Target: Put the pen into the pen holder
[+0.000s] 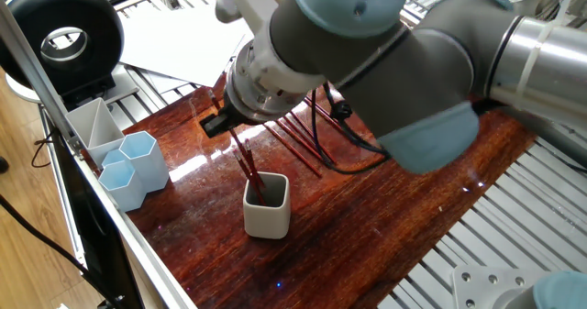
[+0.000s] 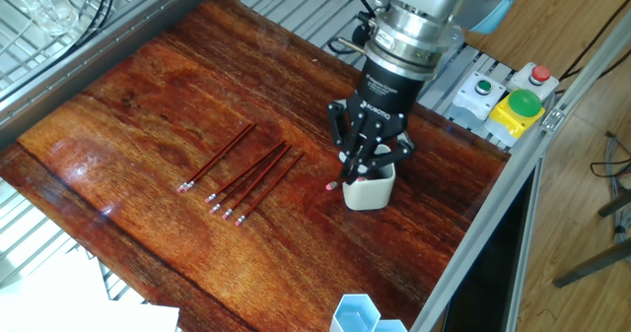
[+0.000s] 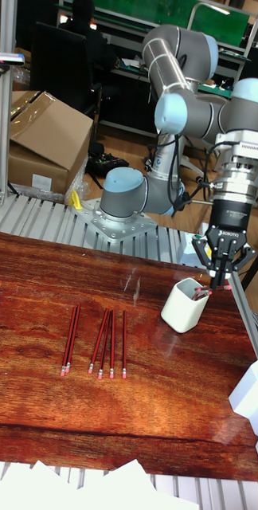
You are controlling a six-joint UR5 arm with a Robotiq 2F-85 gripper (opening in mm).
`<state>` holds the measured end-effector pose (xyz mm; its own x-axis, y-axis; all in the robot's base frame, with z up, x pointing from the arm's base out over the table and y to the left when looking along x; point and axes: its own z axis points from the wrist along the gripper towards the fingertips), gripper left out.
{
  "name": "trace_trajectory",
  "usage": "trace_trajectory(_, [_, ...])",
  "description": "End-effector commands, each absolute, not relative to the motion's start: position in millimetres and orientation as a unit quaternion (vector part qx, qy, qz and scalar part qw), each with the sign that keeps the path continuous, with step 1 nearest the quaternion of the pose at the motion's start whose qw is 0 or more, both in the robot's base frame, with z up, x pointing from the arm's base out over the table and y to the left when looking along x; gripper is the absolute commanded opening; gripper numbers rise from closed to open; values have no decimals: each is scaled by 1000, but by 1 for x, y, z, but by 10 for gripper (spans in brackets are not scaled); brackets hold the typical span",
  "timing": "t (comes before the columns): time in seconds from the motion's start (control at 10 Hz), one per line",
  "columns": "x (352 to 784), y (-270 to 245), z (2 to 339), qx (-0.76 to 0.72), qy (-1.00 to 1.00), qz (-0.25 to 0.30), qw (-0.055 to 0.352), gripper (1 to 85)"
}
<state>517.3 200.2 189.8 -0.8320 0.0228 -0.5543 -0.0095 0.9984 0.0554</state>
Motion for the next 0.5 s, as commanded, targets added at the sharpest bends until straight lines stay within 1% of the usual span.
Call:
trace_trajectory(0.0, [516,203,176,1,951,21,308,10])
trace_trajectory(0.4, [510,194,164,8,953,14,304,10])
